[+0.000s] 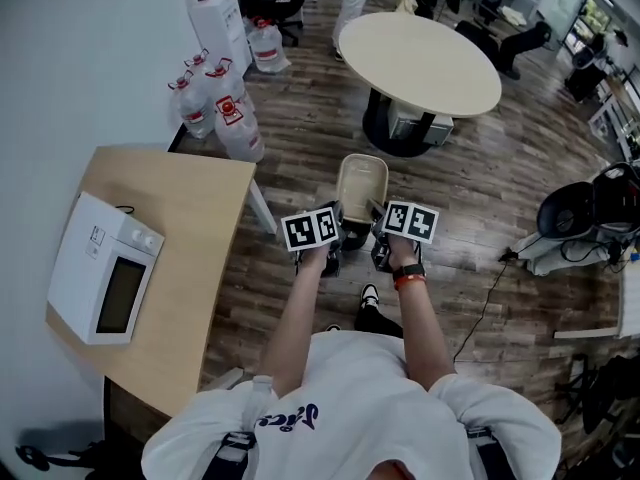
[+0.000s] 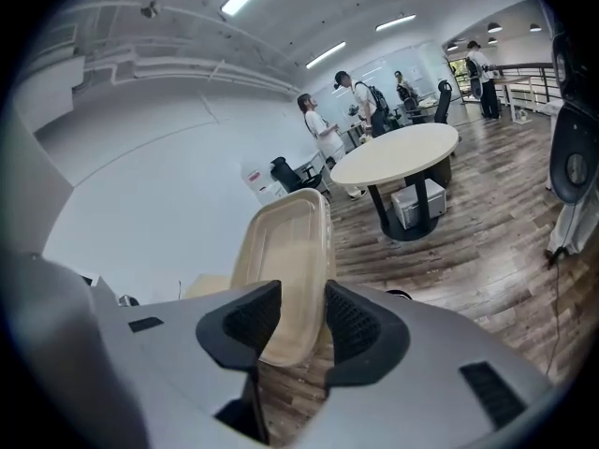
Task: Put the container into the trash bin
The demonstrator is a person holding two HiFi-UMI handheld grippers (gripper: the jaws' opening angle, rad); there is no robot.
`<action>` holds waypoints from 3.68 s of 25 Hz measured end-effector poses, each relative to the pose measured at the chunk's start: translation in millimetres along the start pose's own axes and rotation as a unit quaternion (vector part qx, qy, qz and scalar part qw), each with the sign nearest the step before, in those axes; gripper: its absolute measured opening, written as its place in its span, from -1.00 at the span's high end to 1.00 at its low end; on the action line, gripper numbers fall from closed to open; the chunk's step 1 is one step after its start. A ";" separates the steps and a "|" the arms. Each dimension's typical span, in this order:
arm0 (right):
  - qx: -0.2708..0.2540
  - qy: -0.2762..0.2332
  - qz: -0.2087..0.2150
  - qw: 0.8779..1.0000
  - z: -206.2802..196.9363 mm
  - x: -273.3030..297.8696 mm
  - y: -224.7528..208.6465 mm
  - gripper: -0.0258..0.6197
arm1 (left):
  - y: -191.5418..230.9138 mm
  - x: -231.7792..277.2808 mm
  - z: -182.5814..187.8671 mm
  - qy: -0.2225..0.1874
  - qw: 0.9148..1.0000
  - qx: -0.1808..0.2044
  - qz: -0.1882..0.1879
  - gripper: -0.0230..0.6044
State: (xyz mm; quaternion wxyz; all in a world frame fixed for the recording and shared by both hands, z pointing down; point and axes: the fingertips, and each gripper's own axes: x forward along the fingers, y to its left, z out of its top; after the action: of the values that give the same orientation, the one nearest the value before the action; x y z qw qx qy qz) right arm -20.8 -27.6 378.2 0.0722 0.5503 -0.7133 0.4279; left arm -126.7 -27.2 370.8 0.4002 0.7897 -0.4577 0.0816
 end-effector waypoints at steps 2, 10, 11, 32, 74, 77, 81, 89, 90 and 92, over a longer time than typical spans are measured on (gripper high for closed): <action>0.001 0.005 0.013 1.000 15.1 8.9 -4.4 0.41 | -3.3 10.0 10.2 -0.007 1.000 -0.003 0.005 0.73; 0.004 0.014 0.049 0.999 74.4 39.1 -31.0 0.41 | -21.0 60.0 48.4 -0.027 0.999 -0.003 0.021 0.73; 0.006 0.014 0.054 0.998 82.0 41.7 -35.3 0.41 | -24.6 66.5 53.2 -0.029 0.999 -0.002 0.022 0.73; 0.008 0.055 0.074 0.996 140.6 90.4 -123.8 0.41 | -48.0 177.3 64.9 -0.031 0.996 -0.016 0.082 0.74; 0.069 0.222 -0.015 0.972 -32.1 308.3 -236.4 0.45 | 165.0 322.1 -85.7 0.156 0.972 -0.117 0.131 0.74; 0.075 0.227 -0.018 0.971 -42.1 319.7 -244.5 0.45 | 176.2 331.4 -94.2 0.164 0.971 -0.119 0.129 0.74; 0.075 0.234 -0.026 0.969 -56.8 337.2 -256.8 0.45 | 194.0 346.0 -110.0 0.175 0.968 -0.124 0.132 0.74; 0.104 0.237 -0.038 0.965 -81.1 367.8 -285.6 0.45 | 221.2 379.2 -132.8 0.196 0.965 -0.124 0.127 0.74; 0.107 0.236 -0.039 0.965 -83.1 373.1 -288.4 0.45 | 225.4 383.7 -134.0 0.198 0.964 -0.122 0.126 0.74; 0.105 0.235 -0.040 0.965 -87.1 383.3 -294.4 0.45 | 233.5 392.9 -138.1 0.203 0.964 -0.118 0.125 0.74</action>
State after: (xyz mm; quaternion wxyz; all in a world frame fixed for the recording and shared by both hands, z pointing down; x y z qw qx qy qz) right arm 49.3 -253.0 808.9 0.1966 0.4665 -0.6046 0.6150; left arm -54.9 -248.8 787.5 0.5613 0.6407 -0.4682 0.2349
